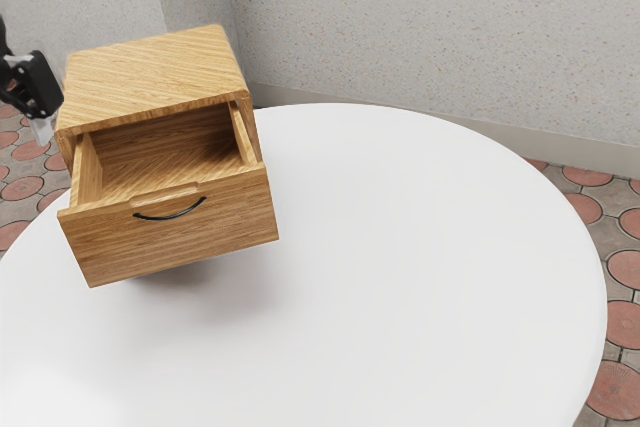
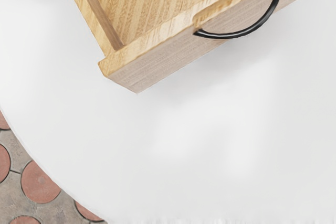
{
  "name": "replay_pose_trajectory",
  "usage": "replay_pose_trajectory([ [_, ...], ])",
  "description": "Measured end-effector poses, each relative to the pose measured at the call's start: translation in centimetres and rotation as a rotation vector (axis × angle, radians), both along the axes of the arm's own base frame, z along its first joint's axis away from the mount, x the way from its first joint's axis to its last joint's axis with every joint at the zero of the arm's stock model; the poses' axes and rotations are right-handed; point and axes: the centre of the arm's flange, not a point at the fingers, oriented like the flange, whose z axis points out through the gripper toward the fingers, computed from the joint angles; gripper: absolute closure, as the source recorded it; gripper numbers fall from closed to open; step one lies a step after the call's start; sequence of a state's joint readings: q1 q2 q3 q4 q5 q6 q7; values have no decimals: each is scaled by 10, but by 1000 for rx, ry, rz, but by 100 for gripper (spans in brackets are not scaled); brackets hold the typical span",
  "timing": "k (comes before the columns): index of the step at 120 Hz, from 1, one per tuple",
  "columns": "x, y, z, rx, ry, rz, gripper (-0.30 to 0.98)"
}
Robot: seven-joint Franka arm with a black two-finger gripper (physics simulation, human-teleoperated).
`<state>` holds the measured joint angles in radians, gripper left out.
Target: Push the drawer handle with one arm to close the drawer
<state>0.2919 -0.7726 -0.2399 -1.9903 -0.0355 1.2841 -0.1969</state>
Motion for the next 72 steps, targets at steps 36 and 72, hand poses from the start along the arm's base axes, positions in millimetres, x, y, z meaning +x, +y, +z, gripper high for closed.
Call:
replay_pose_trajectory([
  [36, 19, -59, -106, -31, 40, 106, 24],
  [72, 65, -100, -158, -4, 37, 237, 67],
])
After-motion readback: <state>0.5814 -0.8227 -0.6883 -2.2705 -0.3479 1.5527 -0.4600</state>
